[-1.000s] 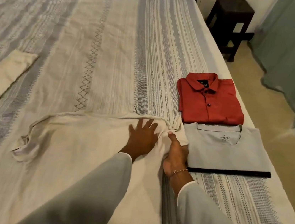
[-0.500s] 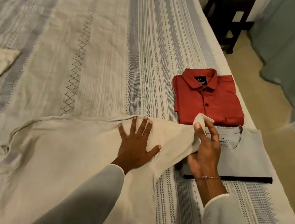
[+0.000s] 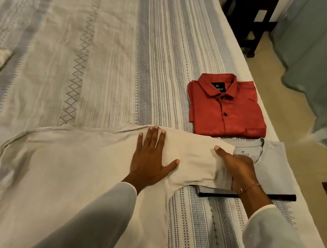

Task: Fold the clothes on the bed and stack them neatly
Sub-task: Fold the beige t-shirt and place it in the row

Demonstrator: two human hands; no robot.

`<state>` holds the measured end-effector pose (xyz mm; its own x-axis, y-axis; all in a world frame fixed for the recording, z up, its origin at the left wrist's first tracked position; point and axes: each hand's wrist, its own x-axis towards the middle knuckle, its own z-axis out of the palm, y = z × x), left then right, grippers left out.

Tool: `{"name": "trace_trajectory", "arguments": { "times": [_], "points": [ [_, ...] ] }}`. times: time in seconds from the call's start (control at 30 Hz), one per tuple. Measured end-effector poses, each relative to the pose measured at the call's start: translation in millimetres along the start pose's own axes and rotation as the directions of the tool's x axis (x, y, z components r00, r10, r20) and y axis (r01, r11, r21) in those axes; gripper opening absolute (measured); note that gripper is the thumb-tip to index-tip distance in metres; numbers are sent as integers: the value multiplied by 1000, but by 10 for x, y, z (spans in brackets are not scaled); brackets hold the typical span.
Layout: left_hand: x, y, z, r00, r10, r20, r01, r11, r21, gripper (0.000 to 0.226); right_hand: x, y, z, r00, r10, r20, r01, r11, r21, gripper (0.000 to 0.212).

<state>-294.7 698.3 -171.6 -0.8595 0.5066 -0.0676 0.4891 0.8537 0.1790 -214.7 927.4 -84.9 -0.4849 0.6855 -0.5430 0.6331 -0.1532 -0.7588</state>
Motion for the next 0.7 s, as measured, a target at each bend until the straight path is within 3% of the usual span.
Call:
{"name": "trace_trajectory", "arguments": {
  "times": [0.13, 0.3, 0.4, 0.5, 0.63, 0.7],
  "points": [
    [37, -23, -13, 1000, 4, 27, -5, 1000, 25, 105, 53, 25, 10, 984, -172, -51, 164, 978, -129, 21],
    [75, -285, -144, 999, 42, -26, -38, 991, 127, 81, 15, 25, -20, 923, -361, -132, 322, 914, -248, 27],
    [105, -440, -252, 982, -118, -150, 143, 975, 172, 58, 55, 83, -5, 920, -372, -128, 316, 893, -321, 28],
    [207, -661, -394, 912, -366, -184, 387, 918, 93, 38, 81, 116, -19, 920, -375, -111, 319, 884, -341, 26],
    [394, -929, -513, 920, -385, -74, 372, 917, -144, 26, 95, 122, -35, 922, -371, -108, 313, 881, -354, 25],
    [503, -1009, -616, 892, -451, 47, 436, 827, -354, 18, 91, 112, -25, 925, -363, -114, 303, 883, -357, 26]
  ]
}}
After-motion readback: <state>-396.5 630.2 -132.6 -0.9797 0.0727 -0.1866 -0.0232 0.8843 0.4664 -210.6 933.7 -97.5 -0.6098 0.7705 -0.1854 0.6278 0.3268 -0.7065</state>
